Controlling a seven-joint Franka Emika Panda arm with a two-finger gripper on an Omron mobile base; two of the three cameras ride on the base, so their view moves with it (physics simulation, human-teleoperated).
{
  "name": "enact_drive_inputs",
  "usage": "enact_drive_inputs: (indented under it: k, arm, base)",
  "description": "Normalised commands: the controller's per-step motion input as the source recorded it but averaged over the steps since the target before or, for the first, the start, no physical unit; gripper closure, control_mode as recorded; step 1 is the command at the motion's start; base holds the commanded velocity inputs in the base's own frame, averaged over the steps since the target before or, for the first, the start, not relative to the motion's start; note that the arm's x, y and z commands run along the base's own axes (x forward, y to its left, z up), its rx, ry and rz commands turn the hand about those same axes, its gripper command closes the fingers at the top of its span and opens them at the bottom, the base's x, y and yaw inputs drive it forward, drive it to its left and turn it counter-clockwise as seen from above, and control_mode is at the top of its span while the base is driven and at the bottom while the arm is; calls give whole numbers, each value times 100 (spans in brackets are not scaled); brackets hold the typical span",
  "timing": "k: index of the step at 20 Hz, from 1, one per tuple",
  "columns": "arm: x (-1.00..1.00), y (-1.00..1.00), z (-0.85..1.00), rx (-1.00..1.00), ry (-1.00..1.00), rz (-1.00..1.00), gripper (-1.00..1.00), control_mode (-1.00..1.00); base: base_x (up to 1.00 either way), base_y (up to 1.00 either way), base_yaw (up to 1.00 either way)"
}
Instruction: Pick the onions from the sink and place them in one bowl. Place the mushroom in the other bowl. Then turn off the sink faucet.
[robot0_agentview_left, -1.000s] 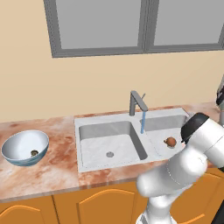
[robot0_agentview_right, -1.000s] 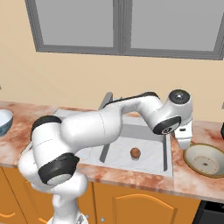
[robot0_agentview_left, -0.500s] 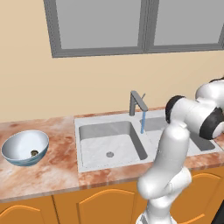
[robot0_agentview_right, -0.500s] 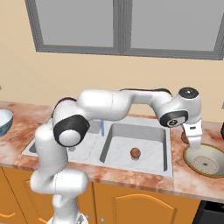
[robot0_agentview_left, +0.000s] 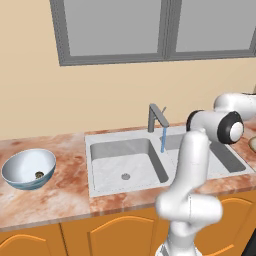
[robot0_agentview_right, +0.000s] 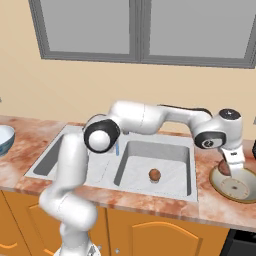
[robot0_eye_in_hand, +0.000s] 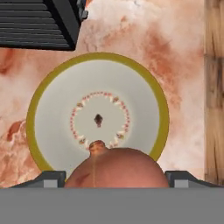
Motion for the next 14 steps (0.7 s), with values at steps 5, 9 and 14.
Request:
enact_drive_inputs:
  k: [5,9,14]
  arm:
    - [5,-47,-18,10,18,6,100,-100]
    - [15,-29,-39,8,13,4,100,-100]
    - [17,-7,-55,5,7,3,100,-100]
  base:
    - [0,0,0]
    - [0,0,0]
    - [0,0,0]
